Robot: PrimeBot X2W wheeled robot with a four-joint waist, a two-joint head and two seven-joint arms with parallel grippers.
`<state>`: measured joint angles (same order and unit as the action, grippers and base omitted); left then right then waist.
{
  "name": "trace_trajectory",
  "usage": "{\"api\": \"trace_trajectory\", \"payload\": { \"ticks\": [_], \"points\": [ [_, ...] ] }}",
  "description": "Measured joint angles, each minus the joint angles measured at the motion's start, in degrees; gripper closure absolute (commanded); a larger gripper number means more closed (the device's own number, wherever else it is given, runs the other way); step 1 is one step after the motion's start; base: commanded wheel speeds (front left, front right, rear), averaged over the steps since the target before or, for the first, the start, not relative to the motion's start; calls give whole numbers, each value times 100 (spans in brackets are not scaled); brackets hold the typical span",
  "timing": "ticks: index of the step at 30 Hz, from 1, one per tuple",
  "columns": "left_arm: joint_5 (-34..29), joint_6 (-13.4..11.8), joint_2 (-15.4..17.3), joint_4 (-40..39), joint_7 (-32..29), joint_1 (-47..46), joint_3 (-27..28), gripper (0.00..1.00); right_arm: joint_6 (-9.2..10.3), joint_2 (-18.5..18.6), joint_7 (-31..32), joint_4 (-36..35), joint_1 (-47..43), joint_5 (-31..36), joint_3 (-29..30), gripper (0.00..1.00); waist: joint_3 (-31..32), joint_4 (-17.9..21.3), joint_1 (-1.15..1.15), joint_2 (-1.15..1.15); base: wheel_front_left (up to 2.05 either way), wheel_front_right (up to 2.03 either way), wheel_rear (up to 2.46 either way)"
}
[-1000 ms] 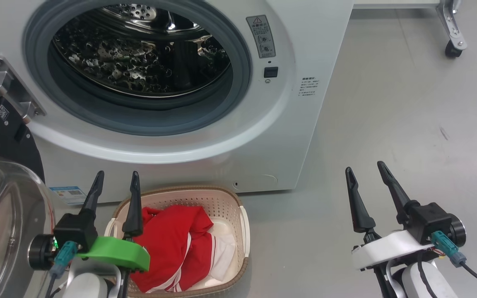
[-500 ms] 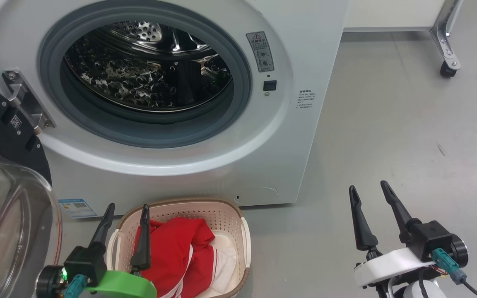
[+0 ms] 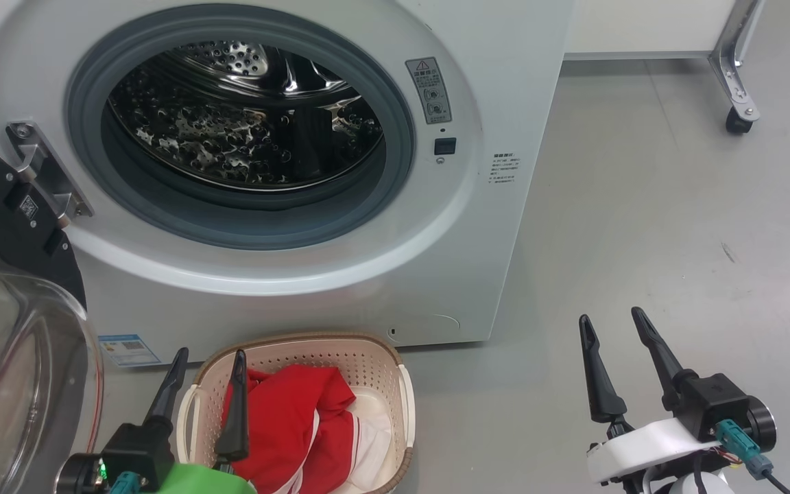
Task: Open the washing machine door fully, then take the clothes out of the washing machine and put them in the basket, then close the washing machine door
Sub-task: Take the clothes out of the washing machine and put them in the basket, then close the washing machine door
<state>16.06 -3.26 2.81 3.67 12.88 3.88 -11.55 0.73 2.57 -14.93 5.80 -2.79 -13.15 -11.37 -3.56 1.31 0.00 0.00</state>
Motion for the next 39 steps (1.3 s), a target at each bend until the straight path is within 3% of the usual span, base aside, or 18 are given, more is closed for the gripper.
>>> {"api": "trace_trajectory", "payload": {
  "ticks": [39],
  "points": [
    [-53,-109,48,-657,-382,322,-65,0,2,-3,0,-52,-44,0,-56,0,85,10,0,0,-20,20,0]
  ]
}}
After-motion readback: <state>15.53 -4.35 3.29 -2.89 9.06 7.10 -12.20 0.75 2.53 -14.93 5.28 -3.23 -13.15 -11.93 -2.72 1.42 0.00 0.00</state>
